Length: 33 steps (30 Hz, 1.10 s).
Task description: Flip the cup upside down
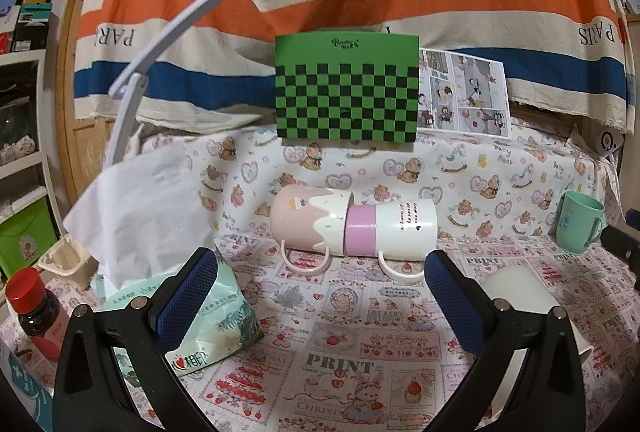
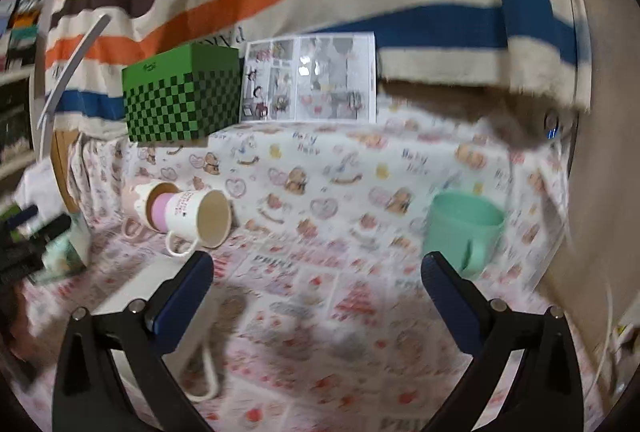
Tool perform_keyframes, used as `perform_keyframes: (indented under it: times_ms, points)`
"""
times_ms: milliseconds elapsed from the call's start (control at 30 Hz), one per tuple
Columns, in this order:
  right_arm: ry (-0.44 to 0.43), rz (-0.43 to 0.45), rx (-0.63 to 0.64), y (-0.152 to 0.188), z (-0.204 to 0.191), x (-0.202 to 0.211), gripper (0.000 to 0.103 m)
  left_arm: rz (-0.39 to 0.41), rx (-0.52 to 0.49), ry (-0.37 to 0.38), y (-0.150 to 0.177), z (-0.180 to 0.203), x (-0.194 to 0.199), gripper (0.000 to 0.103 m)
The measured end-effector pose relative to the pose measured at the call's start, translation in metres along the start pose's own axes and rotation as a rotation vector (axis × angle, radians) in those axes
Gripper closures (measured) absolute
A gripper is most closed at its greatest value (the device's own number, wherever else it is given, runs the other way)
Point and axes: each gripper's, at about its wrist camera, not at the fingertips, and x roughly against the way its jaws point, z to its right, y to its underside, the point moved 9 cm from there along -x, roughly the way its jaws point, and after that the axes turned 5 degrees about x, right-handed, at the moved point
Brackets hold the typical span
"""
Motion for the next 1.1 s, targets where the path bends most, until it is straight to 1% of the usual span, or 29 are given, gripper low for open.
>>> perform_keyframes:
  times_ms: [67, 133, 200, 400, 567, 633, 667, 733, 767, 800, 833, 867, 900, 933, 967, 1000, 1033, 1100]
  points:
    - [-0.017, 0.004, 0.068, 0.001, -0.004, -0.002, 0.000, -0.018, 0.009, -0.003, 0.001, -0.002, -0.003, 0.000]
    - [0.010, 0.032, 0.095, 0.001, -0.001, 0.000, 0.000, -0.020, 0.021, -0.004, 0.001, -0.004, -0.004, 0.000]
    - [-0.003, 0.044, 0.093, 0.001, 0.000, 0.000, 0.000, -0.018, 0.022, -0.006, 0.002, -0.004, -0.004, 0.000]
    - [-0.039, 0.038, 0.070, 0.005, 0.000, -0.001, 0.000, 0.004, 0.002, -0.009, 0.000, -0.002, 0.000, 0.000]
    - [-0.035, -0.001, 0.041, 0.009, 0.005, -0.009, 0.000, 0.026, -0.011, -0.013, -0.002, 0.001, 0.005, 0.000]
    - [-0.039, -0.001, 0.030, 0.009, 0.007, -0.009, 0.000, 0.023, -0.011, -0.010, -0.002, 0.002, 0.005, 0.000]
    - [-0.038, 0.000, 0.027, 0.009, 0.008, -0.009, 0.000, 0.017, -0.010, 0.006, -0.001, 0.003, 0.004, 0.000]
    - [-0.029, 0.001, 0.021, 0.009, 0.009, -0.008, 0.000, 0.005, -0.009, 0.075, -0.002, 0.009, 0.001, 0.000]
    - [-0.025, 0.001, 0.019, 0.009, 0.010, -0.008, 0.000, -0.011, -0.011, 0.074, -0.002, 0.010, -0.002, 0.000]
    - [-0.024, 0.002, 0.017, 0.009, 0.011, -0.008, 0.000, -0.036, -0.014, 0.039, -0.003, 0.010, -0.005, 0.000]
    - [-0.025, 0.002, 0.017, 0.009, 0.010, -0.008, 0.000, -0.062, -0.015, 0.017, -0.006, 0.012, -0.007, 0.000]
    - [-0.023, 0.001, 0.018, 0.009, 0.011, -0.008, 0.000, -0.088, -0.009, 0.017, -0.013, 0.015, -0.006, 0.000]
    - [-0.023, 0.001, 0.020, 0.009, 0.011, -0.008, 0.000, -0.099, 0.005, 0.034, -0.021, 0.019, -0.003, 0.000]
    - [-0.022, 0.000, 0.022, 0.009, 0.010, -0.008, 0.000, -0.096, 0.020, 0.048, -0.029, 0.022, 0.001, 0.000]
    - [-0.021, 0.000, 0.021, 0.009, 0.011, -0.008, 0.000, -0.080, 0.037, 0.044, -0.041, 0.025, 0.008, 0.000]
    - [-0.018, 0.001, 0.020, 0.009, 0.011, -0.008, 0.000, -0.062, 0.047, 0.019, -0.052, 0.026, 0.014, 0.000]
    - [-0.015, 0.001, 0.017, 0.009, 0.012, -0.007, 0.000, -0.062, 0.047, -0.001, -0.059, 0.029, 0.017, 0.000]
    - [-0.009, 0.003, 0.010, 0.009, 0.014, -0.007, 0.000, -0.101, 0.032, 0.003, -0.070, 0.044, 0.021, 0.000]
